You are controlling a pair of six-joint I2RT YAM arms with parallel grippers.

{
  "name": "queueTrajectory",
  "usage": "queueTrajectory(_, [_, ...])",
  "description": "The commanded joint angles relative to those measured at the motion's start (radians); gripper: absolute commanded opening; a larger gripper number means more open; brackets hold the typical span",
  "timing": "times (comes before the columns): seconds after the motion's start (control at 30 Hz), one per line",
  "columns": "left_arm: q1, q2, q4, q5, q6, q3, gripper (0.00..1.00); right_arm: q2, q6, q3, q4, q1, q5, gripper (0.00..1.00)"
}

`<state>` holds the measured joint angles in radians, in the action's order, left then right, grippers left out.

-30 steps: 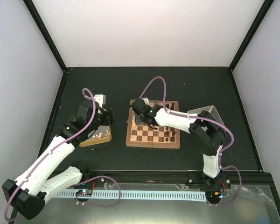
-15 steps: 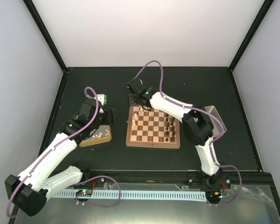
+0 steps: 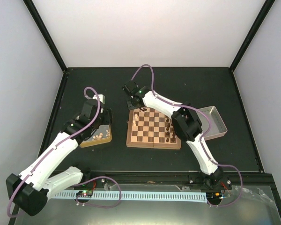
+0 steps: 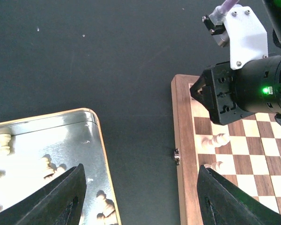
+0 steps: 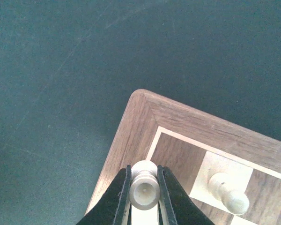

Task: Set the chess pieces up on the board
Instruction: Place the chess piece on the chessboard.

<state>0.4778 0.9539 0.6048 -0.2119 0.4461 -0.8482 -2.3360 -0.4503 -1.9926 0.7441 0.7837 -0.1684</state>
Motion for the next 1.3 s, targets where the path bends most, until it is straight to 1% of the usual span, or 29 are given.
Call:
queueTrajectory(0.0, [-0.007, -0.026, 0.018, -0.052, 0.009, -0.025, 0.67, -0.024, -0.004, -0.049, 0.065, -0.010, -0.047, 0.10])
queueTrajectory(0.33, [-0.008, -0.043, 0.011, -0.050, 0.012, -0.012, 0.67, -0.049, -0.022, -0.053, 0.068, -0.016, -0.053, 0.11])
queueTrajectory(0.57, [-0.008, -0.043, 0.009, -0.049, 0.010, -0.010, 0.67, -0.088, -0.024, -0.087, 0.079, -0.017, -0.063, 0.13])
queueTrajectory(0.63, [-0.008, -0.043, 0.009, -0.049, 0.011, -0.009, 0.67, -0.088, -0.027, -0.089, 0.085, -0.017, -0.064, 0.15])
queueTrajectory(0.7, [-0.008, -0.041, 0.008, -0.049, 0.010, -0.008, 0.67, -0.083, -0.032, -0.088, 0.089, -0.017, -0.065, 0.19])
queueTrajectory(0.87, [-0.011, -0.040, 0.004, -0.044, 0.011, -0.009, 0.67, -0.029, -0.034, -0.088, 0.079, -0.017, -0.053, 0.31])
queueTrajectory(0.97, [-0.017, -0.040, 0.001, -0.035, 0.012, -0.008, 0.68, 0.016, -0.035, -0.089, 0.057, -0.017, -0.025, 0.34])
queueTrajectory(1.1, [-0.029, -0.041, -0.004, -0.010, 0.013, -0.003, 0.72, 0.089, -0.050, -0.084, 0.051, -0.017, -0.028, 0.37])
queueTrajectory(1.2, [-0.034, -0.039, -0.008, 0.018, 0.011, 0.006, 0.75, 0.175, -0.067, -0.018, 0.035, -0.017, -0.033, 0.38])
queueTrajectory(1.27, [-0.037, -0.033, -0.007, 0.048, 0.008, 0.009, 0.76, 0.263, -0.082, 0.095, -0.007, -0.017, -0.037, 0.40])
